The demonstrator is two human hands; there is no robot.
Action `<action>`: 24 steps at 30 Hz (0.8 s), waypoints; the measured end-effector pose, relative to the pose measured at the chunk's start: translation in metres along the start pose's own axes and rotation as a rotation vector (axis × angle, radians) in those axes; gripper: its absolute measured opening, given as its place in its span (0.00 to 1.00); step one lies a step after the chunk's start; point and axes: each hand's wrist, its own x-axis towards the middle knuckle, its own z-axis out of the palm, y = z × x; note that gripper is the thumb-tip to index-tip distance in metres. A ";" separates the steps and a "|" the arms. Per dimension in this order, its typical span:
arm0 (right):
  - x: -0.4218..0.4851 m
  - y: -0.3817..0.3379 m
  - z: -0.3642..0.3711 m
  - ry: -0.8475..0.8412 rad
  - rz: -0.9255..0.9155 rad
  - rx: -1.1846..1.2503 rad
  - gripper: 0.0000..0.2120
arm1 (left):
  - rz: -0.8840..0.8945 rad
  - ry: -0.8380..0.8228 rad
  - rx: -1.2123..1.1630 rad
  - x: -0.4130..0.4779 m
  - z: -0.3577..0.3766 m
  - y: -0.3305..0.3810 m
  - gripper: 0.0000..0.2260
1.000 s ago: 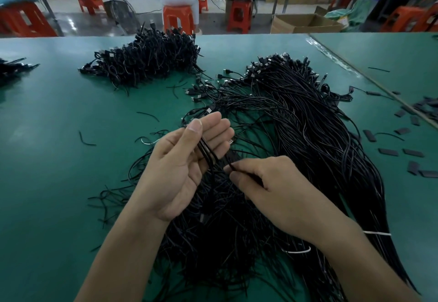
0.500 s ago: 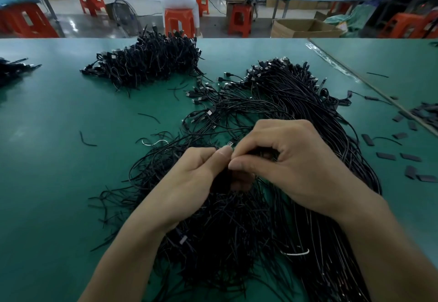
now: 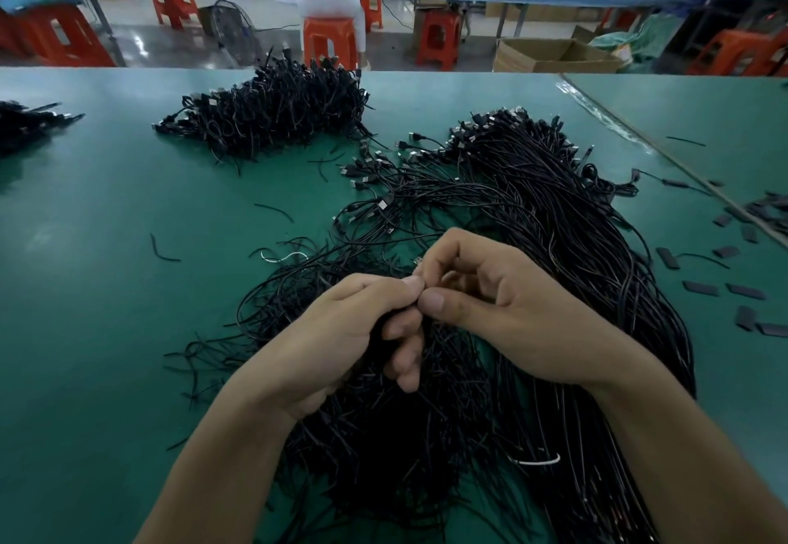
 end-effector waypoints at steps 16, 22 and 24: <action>0.017 -0.019 0.025 0.254 -0.115 -0.338 0.05 | 0.059 0.183 -0.286 0.008 0.005 -0.004 0.21; 0.016 -0.016 0.019 0.281 -0.112 -0.337 0.04 | 0.038 0.324 0.004 0.009 0.003 -0.008 0.26; 0.010 -0.012 0.013 0.298 -0.028 -0.314 0.09 | 0.118 0.420 0.120 0.011 0.000 -0.011 0.25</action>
